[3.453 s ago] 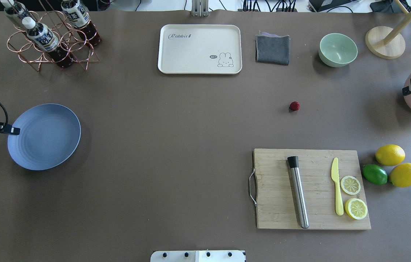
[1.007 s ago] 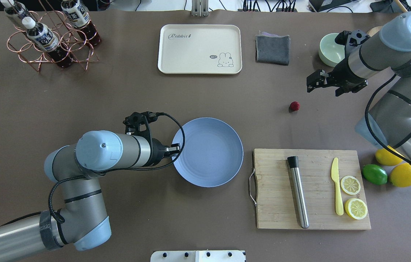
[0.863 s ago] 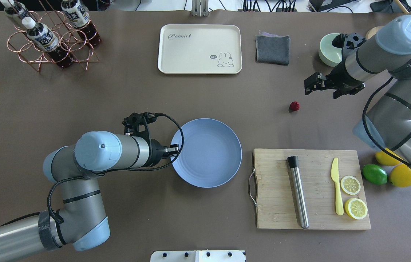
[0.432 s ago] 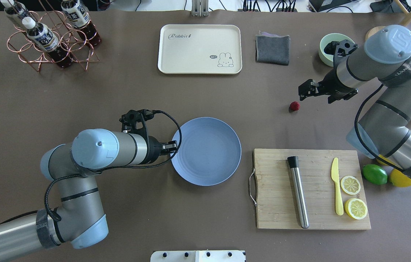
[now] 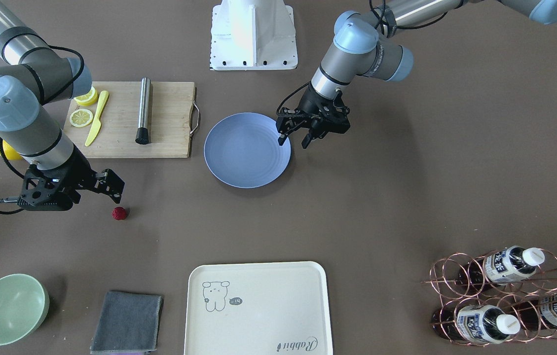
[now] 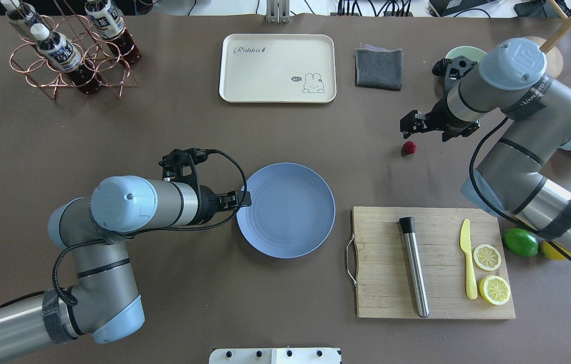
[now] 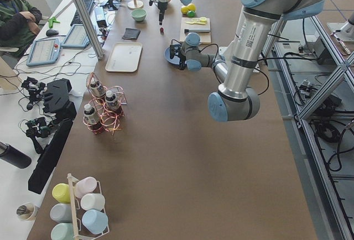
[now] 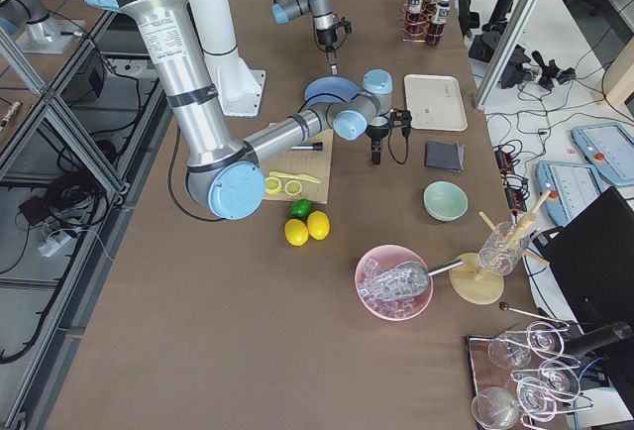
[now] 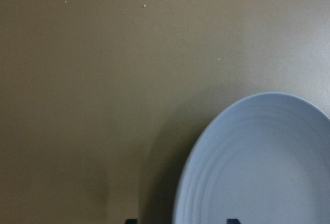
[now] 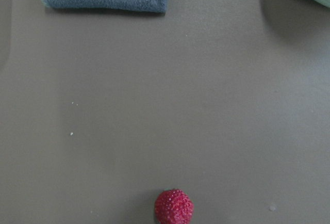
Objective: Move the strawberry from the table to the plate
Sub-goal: 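Lower the right gripper onto the red strawberry and grasp it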
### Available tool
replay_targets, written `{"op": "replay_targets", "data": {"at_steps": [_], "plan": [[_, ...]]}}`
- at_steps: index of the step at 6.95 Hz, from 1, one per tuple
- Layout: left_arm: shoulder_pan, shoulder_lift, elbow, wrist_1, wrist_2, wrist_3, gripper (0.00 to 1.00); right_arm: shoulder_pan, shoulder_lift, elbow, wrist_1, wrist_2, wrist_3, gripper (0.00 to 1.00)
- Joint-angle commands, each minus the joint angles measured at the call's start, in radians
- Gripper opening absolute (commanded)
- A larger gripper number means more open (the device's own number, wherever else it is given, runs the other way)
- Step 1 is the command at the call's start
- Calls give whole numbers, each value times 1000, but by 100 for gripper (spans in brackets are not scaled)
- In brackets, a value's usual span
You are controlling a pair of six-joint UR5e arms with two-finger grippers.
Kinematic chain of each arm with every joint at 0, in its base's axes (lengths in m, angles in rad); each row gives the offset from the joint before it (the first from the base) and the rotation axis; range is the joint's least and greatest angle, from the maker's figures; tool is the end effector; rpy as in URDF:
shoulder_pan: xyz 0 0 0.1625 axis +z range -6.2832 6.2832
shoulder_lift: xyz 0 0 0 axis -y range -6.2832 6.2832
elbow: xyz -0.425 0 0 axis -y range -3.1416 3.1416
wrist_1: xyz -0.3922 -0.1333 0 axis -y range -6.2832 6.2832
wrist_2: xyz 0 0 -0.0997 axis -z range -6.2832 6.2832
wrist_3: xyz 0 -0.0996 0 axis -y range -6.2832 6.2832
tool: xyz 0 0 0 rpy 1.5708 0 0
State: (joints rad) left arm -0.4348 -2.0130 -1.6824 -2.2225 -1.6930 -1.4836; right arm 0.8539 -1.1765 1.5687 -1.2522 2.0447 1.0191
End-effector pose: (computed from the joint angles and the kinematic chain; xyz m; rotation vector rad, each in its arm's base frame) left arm 0.5325 -0.3809 0.2825 0.2078 1.1936 -0.2305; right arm -0.3668 -0.5546 0.4071 0.1044 -0.8247 0.1162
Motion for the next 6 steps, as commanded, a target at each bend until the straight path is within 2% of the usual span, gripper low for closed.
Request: {"op": "replay_targets", "data": {"at_steps": [1, 6], "plan": [[-4, 4, -3, 0, -4, 0, 98, -16, 43, -62, 1, -30, 1, 100], [-19, 4, -3, 0, -8, 22, 98, -44, 44, -99, 1, -34, 1, 99]]}}
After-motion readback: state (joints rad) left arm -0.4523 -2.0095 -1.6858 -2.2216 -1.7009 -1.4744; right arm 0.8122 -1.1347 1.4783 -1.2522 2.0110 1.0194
